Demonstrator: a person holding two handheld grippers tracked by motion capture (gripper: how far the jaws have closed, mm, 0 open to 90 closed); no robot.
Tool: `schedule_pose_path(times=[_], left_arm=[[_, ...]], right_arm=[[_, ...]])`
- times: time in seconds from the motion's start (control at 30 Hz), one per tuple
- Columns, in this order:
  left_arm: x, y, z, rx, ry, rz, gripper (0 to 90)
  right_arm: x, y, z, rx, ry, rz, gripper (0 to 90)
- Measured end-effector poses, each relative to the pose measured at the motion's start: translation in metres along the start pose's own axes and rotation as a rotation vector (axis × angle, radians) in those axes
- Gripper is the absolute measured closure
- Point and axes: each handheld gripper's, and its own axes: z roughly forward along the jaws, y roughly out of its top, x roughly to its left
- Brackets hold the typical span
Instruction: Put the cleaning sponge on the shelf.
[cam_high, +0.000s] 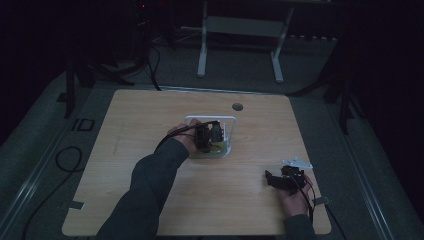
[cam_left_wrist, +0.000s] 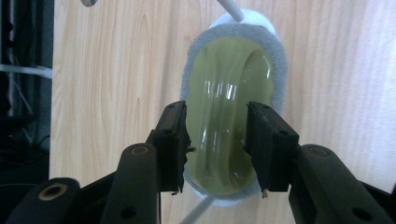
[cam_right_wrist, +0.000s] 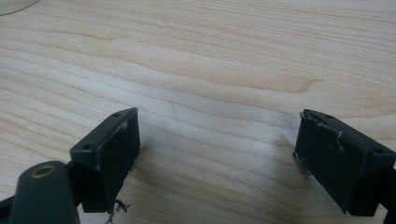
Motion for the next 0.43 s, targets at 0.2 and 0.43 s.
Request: schedule_pose_path(times=[0.2, 0.43], left_arm=[[0.000, -0.008, -0.025, -0.069, -0.008, -0.039, 59.8], [-0.002, -0.019, -0.046, -0.122, -0.025, -0.121, 60.1]], right_arm=[[0.000, 0.000, 0.000, 0.000, -0.001, 0.000, 13.7], [0.000, 0.000, 0.000, 0.000, 0.000, 0.001, 13.7]])
